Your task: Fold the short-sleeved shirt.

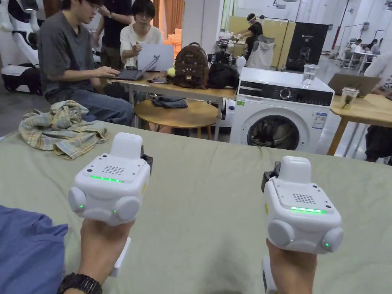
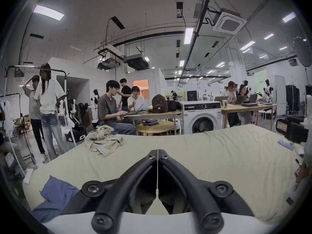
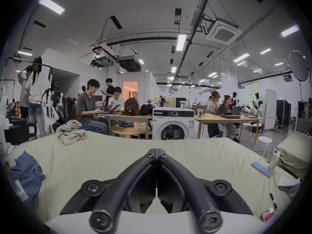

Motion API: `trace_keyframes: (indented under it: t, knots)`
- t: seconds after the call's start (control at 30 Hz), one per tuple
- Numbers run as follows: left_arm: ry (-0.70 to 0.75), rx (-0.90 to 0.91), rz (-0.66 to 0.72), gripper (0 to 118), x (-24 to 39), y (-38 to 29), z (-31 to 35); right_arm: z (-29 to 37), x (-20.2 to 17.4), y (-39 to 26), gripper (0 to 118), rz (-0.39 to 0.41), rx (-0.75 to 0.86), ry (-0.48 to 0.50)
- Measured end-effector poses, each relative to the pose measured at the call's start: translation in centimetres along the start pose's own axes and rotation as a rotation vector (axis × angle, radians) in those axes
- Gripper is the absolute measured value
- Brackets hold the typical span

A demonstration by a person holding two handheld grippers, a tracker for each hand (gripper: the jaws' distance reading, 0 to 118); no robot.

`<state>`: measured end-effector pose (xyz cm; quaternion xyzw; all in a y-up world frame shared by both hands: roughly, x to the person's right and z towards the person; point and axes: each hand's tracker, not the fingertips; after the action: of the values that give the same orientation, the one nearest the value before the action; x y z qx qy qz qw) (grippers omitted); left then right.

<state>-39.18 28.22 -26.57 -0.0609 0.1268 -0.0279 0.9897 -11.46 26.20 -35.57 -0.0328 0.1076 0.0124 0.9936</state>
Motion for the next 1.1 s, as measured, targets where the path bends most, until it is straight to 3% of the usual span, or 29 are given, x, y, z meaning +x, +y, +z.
trace_keyframes:
  t: [0.3, 0.67, 0.73, 0.77, 1.03, 1.1]
  knots:
    - [0.178, -0.130, 0.036, 0, -9.8, -1.0, 3.6, -0.1, -9.0, -0.9, 0, 0.010, -0.037, 0.170]
    - [0.184, -0.653, 0.137, 0, -22.7, -6.1, 5.2, 0.1, -15.9, -3.2, 0, 0.047, -0.103, 0.308]
    - [0.193, -0.719, 0.193, 29, -24.5, -7.2, 5.3, 0.1, -16.4, -3.6, 0, 0.052, -0.114, 0.323]
    - [0.190, -0.756, 0.220, 37, -25.3, -7.7, 5.4, 0.2, -16.6, -3.8, 0, 0.054, -0.119, 0.329]
    - [0.182, -0.858, 0.320, 37, -28.1, -11.4, 4.9, -0.1, -16.8, -5.2, 0, 0.098, -0.153, 0.340]
    - [0.124, -0.933, 0.357, 37, -27.9, -13.0, 4.0, -0.2, -16.6, -5.5, 0, 0.101, -0.164, 0.333]
